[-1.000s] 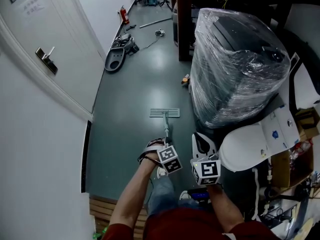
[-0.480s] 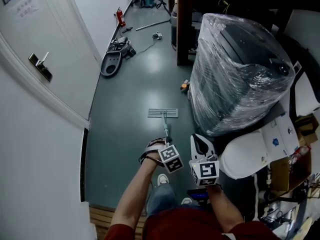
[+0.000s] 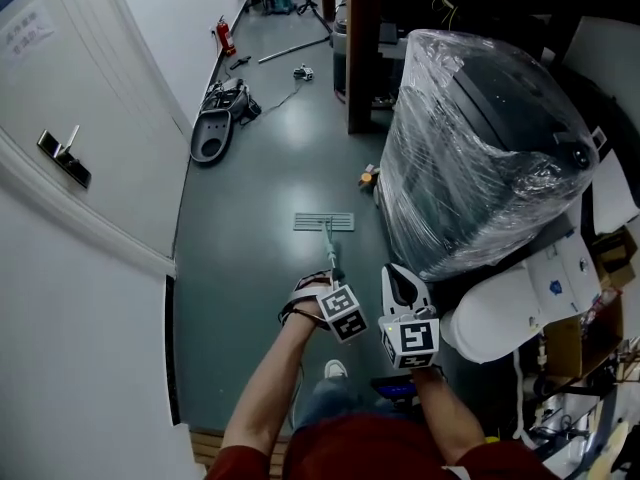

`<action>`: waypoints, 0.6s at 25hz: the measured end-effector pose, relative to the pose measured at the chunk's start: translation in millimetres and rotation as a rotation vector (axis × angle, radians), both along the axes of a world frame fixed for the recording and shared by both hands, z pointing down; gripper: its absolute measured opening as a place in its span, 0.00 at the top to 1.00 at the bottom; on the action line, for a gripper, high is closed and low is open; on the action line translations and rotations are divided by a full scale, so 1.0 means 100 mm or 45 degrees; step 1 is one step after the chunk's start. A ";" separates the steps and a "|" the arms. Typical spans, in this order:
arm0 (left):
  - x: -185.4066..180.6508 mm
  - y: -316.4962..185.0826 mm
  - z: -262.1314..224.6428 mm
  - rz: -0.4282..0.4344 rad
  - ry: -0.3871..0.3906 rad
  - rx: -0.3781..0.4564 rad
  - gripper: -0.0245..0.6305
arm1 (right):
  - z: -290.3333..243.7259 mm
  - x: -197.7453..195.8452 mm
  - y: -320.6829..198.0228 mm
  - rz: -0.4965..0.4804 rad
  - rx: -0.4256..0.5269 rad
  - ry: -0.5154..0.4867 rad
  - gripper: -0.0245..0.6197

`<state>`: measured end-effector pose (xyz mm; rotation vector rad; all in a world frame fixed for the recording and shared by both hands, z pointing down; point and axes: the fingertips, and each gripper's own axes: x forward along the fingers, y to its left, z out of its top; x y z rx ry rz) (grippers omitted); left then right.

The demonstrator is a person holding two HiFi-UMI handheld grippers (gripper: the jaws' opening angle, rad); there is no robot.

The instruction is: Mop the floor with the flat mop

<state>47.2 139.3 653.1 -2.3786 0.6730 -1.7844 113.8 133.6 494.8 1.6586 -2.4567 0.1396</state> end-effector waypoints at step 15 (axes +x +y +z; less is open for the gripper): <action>-0.22 -1.18 0.20 0.019 -0.035 0.026 0.74 | 0.07 -0.10 -1.19 0.048 0.017 -0.007 0.93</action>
